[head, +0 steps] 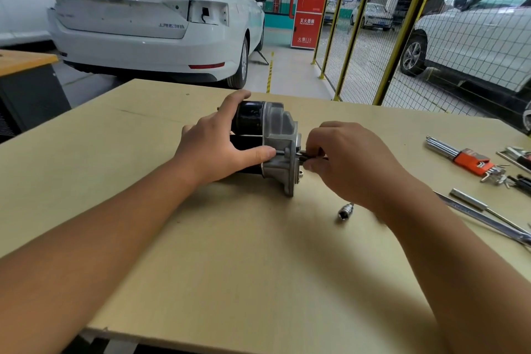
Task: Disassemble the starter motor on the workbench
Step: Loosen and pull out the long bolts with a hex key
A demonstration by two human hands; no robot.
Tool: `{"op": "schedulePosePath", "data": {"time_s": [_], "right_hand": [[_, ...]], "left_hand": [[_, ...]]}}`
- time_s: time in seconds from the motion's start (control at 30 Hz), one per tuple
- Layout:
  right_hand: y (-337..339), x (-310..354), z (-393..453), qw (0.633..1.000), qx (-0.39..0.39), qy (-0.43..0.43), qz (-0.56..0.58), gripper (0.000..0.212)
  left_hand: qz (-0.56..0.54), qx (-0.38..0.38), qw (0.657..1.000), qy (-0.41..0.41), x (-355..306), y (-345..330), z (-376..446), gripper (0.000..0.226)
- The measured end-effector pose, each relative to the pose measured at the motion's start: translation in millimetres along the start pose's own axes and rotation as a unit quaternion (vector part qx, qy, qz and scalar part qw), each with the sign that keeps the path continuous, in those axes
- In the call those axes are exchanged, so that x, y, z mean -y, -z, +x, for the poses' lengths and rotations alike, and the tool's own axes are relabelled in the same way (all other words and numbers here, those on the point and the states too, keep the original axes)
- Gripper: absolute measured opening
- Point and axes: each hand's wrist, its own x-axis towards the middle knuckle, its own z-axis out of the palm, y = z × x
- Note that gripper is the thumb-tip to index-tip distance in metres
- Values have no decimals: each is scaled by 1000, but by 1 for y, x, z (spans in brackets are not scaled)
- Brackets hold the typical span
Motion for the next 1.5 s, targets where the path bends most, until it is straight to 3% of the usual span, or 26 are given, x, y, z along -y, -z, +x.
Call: {"op": "schedulePosePath", "data": {"time_s": [0.13, 0.3, 0.47, 0.73, 0.87, 1.0, 1.13, 1.5], "right_hand": [[-1, -2, -1, 999, 15, -7, 30, 18], [2, -6, -1, 995, 0, 11, 101, 9], [2, -7, 1, 998, 20, 8, 64, 20], [1, -1, -3, 998, -41, -18, -39, 8], [0, 3, -3, 1000, -14, -18, 4, 16], [0, 1, 0, 997, -28, -1, 72, 9], [-2, -2, 2, 998, -9, 4, 65, 18], [1, 5, -1, 1000, -3, -19, 8, 7]], "left_hand": [[1, -7, 1000, -4, 0, 0, 1, 96], [-5, -14, 1000, 7, -1, -3, 1, 92], [-18, -10, 1000, 15, -3, -1, 0, 94], [-10, 4, 1000, 6, -2, 0, -1, 103], [-4, 1, 1000, 9, -3, 1, -1, 101], [-13, -14, 1000, 18, -4, -2, -1, 88], [-14, -13, 1000, 20, -5, -2, -1, 92], [-47, 4, 999, 12, -4, 1, -2, 104]]}}
